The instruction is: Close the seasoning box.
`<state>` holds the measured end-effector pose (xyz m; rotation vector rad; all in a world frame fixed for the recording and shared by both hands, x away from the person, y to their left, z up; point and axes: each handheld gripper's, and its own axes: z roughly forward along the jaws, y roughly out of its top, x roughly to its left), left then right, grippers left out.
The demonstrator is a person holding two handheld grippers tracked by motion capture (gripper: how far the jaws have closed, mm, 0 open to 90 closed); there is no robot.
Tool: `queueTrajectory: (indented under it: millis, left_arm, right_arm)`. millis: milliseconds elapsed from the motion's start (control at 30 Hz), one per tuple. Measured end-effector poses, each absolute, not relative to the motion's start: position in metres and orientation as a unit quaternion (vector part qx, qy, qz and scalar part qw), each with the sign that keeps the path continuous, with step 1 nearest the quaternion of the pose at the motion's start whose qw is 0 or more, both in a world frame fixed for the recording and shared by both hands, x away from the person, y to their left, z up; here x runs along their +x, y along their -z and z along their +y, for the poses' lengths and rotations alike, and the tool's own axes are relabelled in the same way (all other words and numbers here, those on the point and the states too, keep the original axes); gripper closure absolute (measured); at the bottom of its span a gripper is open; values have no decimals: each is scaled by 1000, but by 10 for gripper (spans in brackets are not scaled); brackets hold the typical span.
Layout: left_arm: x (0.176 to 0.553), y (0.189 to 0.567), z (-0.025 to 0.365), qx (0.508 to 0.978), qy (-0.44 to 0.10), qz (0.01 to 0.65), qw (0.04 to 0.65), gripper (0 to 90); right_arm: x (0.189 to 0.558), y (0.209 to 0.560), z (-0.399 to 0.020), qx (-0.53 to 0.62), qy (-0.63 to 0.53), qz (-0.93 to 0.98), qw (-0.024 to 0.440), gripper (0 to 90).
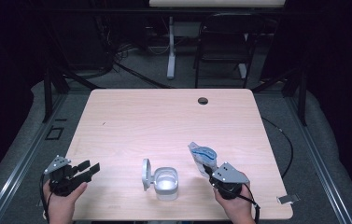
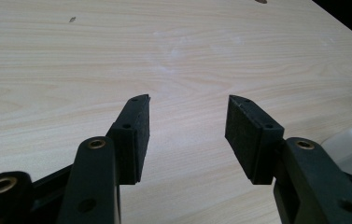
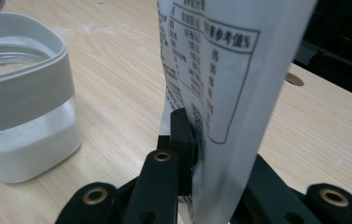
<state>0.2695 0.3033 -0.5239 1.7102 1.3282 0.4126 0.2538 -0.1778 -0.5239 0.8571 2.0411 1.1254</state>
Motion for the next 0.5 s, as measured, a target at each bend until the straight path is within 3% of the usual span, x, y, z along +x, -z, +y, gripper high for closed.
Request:
queueTrajectory:
  millis: [500]
  left_arm:
    - [269, 525, 302, 697, -164, 537, 446, 505]
  right_arm:
    - [263, 534, -185, 354, -427, 768, 321, 852]
